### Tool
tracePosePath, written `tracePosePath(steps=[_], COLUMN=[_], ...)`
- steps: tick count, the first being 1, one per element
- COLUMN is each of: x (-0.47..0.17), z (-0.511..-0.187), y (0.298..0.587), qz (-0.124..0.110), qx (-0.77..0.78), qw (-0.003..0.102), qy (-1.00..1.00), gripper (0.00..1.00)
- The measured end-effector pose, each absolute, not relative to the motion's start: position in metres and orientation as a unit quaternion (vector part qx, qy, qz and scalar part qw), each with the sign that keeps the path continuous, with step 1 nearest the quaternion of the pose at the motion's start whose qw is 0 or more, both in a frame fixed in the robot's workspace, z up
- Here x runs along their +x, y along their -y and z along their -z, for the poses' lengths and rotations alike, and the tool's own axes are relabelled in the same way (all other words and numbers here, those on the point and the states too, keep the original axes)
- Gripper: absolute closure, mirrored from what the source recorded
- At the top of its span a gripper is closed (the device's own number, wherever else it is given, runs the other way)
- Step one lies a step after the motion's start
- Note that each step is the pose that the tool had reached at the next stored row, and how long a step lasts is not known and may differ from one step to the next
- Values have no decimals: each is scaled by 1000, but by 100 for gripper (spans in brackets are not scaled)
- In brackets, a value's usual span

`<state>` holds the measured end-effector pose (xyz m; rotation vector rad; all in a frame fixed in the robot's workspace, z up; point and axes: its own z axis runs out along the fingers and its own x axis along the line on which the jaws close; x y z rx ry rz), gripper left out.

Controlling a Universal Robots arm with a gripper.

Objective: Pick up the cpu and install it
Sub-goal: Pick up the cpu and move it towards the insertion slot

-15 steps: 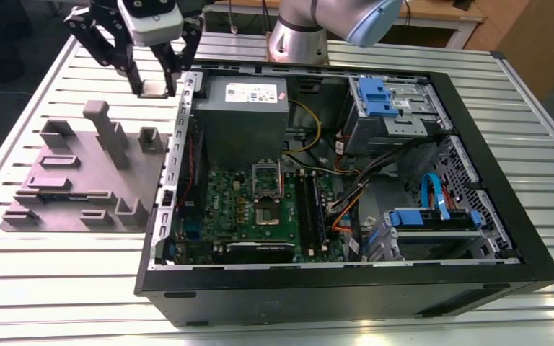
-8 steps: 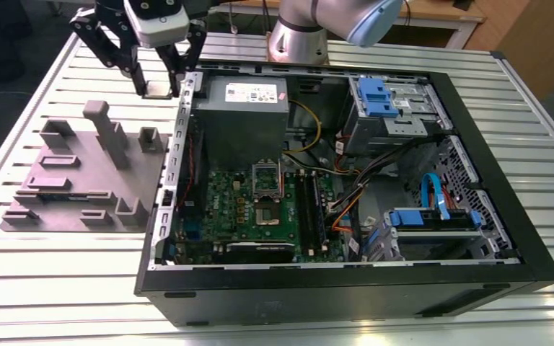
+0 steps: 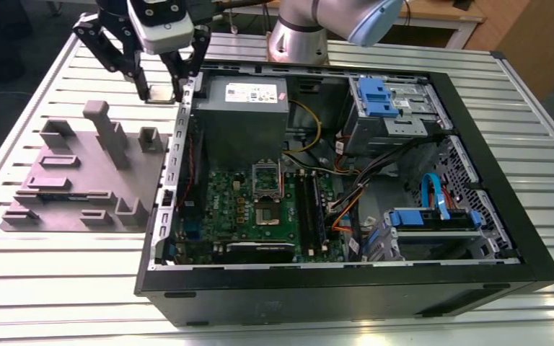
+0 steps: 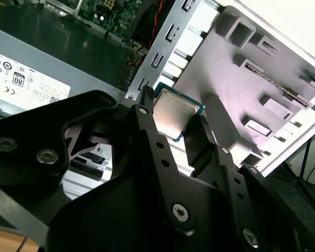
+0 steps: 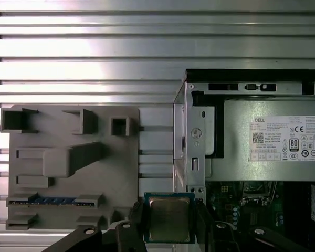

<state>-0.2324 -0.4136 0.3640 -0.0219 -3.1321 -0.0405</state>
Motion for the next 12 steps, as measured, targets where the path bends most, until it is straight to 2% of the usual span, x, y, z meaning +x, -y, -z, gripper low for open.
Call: tracePosePath(steps=[12], x=[-214], z=[-364], y=[421], qz=[13], qx=[-7], qw=[5], qy=[1000], gripper=[53])
